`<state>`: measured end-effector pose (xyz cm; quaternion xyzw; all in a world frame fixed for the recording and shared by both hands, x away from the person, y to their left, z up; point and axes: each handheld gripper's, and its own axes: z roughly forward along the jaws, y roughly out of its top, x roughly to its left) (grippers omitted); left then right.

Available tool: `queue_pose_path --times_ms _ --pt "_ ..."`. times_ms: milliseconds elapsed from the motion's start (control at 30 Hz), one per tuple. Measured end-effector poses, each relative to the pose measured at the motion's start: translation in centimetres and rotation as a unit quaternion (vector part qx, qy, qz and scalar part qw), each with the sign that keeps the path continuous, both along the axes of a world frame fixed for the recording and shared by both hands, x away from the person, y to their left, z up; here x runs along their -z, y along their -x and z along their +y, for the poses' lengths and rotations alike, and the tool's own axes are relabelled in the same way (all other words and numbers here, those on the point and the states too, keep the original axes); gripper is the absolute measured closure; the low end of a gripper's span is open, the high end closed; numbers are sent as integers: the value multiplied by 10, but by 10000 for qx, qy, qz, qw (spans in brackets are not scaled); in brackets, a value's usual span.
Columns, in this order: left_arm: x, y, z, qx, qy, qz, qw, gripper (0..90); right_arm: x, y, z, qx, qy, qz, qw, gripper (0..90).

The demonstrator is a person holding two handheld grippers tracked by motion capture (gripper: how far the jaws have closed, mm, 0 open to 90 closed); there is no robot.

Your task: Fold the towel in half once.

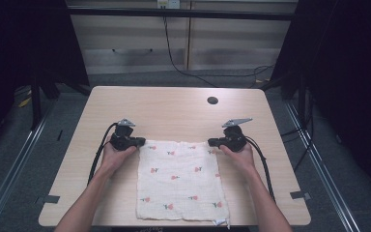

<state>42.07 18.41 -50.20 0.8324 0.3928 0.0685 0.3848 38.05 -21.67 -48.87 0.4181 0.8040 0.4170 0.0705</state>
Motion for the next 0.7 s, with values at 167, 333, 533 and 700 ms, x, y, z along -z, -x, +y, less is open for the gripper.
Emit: queue_pose_path --times_ms 167,333,533,700 --pt "-9 2 5 -13 207 -79 9998 879 -5 2 -2 24 -46 -61 10000 867" --pt "-23 3 11 -67 441 -191 9988 879 -15 5 -6 46 -137 -151 9998 867" --pt "-45 8 17 -16 748 -405 9964 879 -28 7 -13 56 -244 -310 9992 867" --pt "-61 9 17 55 909 -536 9944 879 -41 9 -15 70 -306 -400 9987 867"
